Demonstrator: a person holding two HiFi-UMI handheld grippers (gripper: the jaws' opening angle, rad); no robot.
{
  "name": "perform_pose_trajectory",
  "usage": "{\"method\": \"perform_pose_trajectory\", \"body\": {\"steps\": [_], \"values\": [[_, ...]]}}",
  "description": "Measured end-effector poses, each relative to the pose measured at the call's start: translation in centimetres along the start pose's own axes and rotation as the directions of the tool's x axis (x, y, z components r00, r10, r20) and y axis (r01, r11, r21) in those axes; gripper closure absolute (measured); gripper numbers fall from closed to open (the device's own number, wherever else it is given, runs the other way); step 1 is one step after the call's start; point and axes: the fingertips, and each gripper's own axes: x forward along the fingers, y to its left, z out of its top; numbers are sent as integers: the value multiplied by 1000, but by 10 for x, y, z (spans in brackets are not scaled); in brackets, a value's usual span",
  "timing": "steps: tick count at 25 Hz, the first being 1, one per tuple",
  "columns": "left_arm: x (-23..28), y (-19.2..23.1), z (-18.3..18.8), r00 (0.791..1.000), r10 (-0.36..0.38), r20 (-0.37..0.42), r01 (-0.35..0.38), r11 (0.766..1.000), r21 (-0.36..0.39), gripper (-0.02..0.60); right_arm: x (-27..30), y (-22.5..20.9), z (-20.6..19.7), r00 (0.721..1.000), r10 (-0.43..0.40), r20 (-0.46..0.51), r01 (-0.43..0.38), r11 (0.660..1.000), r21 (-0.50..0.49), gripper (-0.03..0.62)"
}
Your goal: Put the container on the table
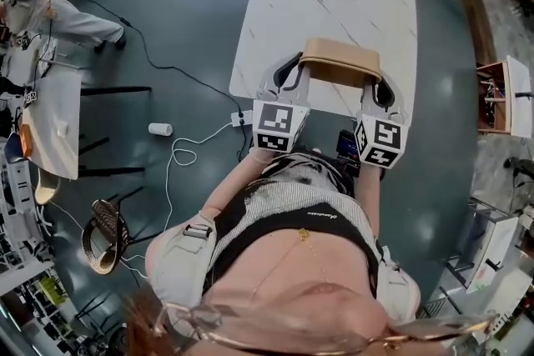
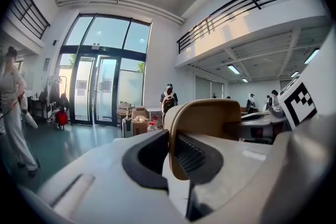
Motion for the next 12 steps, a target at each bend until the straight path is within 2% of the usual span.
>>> {"method": "perform_pose_trajectory", "body": {"steps": [12], "values": [[36,39,-6,998,-62,-24,61,998,-16,552,47,10,1,998,-39,-46,39,999,-10,534]]}}
